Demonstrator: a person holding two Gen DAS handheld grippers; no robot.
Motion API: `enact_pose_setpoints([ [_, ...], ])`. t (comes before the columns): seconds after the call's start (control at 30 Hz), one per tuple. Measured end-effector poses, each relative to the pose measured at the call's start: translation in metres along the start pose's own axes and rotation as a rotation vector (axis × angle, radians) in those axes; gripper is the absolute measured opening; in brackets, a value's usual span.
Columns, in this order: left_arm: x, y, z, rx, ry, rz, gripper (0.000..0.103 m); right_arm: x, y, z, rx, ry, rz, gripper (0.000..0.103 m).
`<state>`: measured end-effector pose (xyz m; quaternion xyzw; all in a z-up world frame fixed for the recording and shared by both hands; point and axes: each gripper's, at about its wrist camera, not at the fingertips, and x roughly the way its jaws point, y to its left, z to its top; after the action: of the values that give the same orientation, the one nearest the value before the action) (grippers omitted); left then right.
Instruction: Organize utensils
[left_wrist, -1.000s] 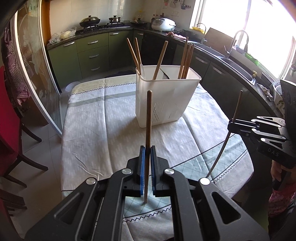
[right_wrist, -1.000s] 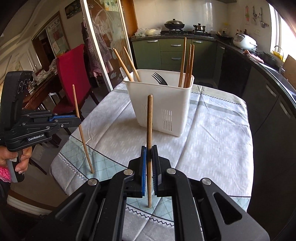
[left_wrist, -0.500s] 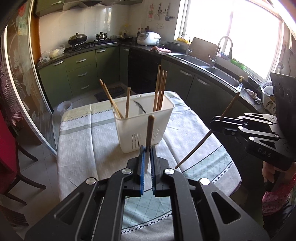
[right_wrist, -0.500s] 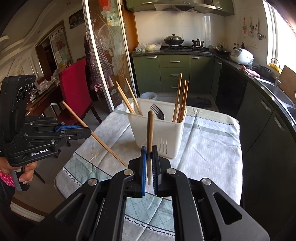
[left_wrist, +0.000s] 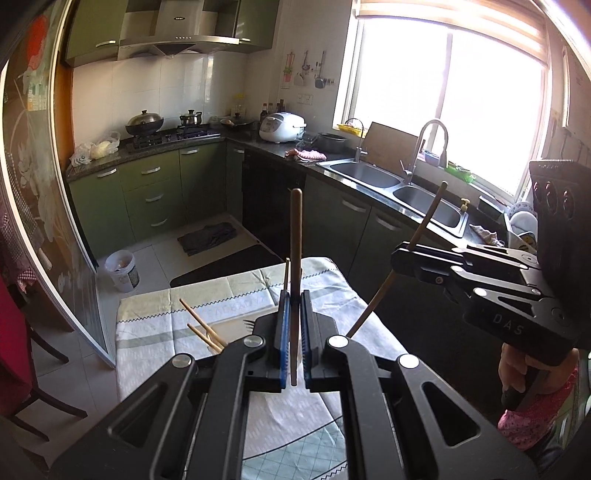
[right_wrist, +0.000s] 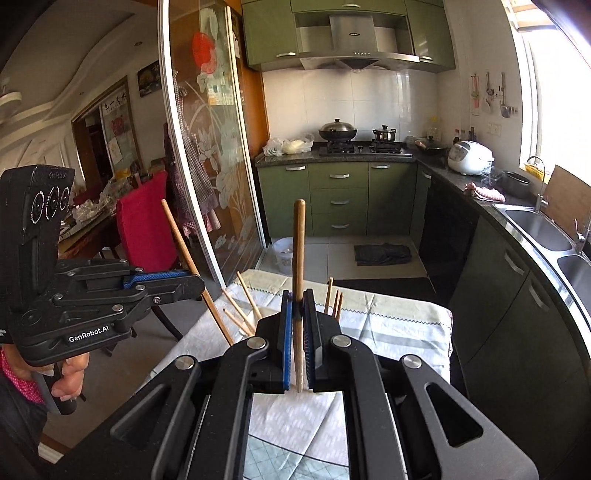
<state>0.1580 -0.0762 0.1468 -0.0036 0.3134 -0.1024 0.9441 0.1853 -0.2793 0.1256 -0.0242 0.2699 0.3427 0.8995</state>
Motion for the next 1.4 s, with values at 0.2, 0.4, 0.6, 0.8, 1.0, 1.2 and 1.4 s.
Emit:
enact_pose_setpoints([
  [0.2,0.014,0.007,0.027,-0.002,-0.037,0.058,0.006,0.016,-0.013,0.035,0.030,-0.032,-0.010,0.007],
  [0.4,0.046,0.021,0.029,-0.008,0.006,0.111,0.006,0.059,-0.023,0.040,0.040,0.019,-0.017,0.007],
  [0.6,0.081,0.031,0.017,-0.013,0.075,0.143,0.006,0.112,-0.029,0.017,0.050,0.098,-0.020,0.007],
  [0.8,0.108,0.039,-0.001,-0.021,0.141,0.150,0.007,0.154,-0.032,-0.013,0.032,0.177,-0.038,0.007],
  [1.0,0.115,0.041,-0.010,-0.019,0.155,0.164,0.033,0.167,-0.033,-0.026,0.023,0.195,-0.042,0.016],
  [1.2,0.074,0.035,-0.007,-0.022,0.064,0.136,0.047,0.135,-0.027,-0.026,0.023,0.141,-0.038,0.023],
  [1.4,0.001,0.023,-0.026,-0.006,-0.128,0.138,0.085,0.062,-0.018,-0.040,0.023,0.026,-0.041,0.040],
])
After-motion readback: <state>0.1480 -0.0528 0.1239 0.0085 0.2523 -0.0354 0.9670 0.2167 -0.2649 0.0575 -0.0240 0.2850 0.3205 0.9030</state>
